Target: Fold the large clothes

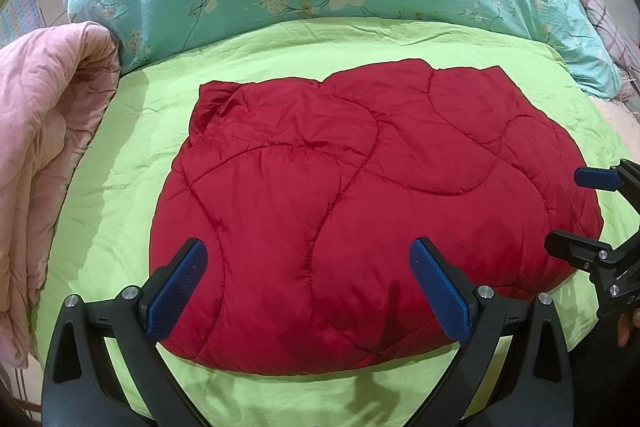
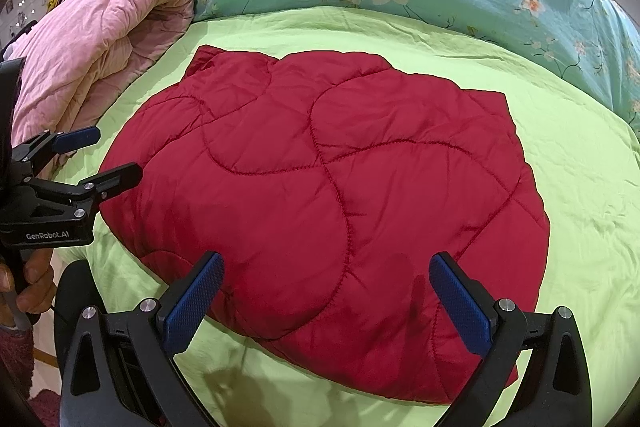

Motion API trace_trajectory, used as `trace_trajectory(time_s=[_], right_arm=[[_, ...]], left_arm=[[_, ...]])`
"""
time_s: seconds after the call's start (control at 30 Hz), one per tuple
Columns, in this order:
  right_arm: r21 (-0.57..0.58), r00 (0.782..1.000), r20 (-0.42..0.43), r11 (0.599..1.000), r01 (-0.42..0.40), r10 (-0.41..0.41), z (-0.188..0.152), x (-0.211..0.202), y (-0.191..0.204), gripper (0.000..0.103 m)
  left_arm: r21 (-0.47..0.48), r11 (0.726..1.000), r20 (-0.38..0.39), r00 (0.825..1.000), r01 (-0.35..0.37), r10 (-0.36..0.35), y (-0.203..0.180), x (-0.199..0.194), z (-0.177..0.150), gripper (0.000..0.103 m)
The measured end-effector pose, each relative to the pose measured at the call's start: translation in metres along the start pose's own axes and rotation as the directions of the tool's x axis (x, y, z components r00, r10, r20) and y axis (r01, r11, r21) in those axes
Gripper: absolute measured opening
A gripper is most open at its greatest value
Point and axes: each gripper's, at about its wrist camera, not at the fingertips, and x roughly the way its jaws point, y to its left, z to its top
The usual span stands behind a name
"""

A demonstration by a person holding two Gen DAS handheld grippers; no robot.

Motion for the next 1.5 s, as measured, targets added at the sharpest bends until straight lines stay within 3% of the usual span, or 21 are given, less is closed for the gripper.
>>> trace_trajectory(time_s=[1.5], right_arm=[[0.004, 1.0, 0.015, 1.0, 0.006, -0.006, 0.0049, -0.0048, -0.0024, 0.103]], left_arm=[[0.012, 1.0, 0.017, 1.0, -0.014, 0.013, -0.0065, -0.0012, 0.0042, 0.102]])
